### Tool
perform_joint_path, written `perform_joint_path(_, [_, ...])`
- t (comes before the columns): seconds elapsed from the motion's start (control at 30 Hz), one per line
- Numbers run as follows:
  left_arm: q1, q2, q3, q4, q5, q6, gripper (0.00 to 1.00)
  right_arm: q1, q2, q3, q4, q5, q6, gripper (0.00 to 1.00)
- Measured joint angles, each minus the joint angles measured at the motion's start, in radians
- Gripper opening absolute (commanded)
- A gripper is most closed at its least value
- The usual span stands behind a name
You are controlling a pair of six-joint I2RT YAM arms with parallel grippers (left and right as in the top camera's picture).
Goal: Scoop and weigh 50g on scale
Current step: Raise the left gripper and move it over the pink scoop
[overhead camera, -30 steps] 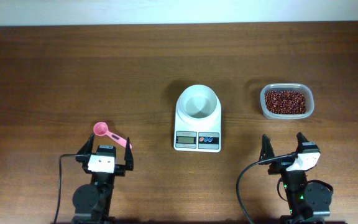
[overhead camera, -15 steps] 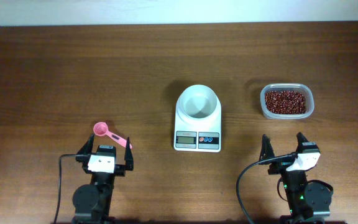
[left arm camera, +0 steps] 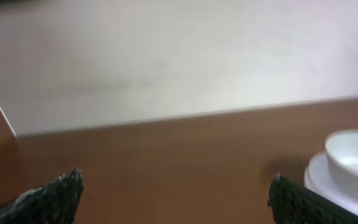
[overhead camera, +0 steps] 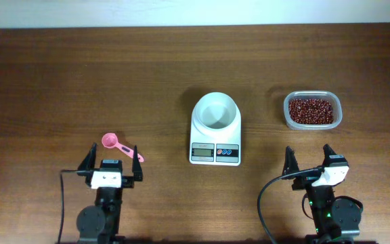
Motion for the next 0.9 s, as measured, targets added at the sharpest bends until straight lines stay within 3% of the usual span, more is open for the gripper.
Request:
perform_joint_path(0.5, [0.000,0.001,-0.001,0.517,-0.004,0.004,0.99,0.000,0.000,0.000,0.000,0.000,0.000,0.99])
perform_joint_path(0.7, [0.000,0.001,0.058,0.531,-0.004,0.004,0.99,0.000,0.000,0.000,0.000,0.000,0.000,0.99])
perform_joint_path(0.9, [0.000,0.001,0.180,0.353,-0.005,0.012,0.99,0.000,0.000,0.000,0.000,0.000,0.000,0.99])
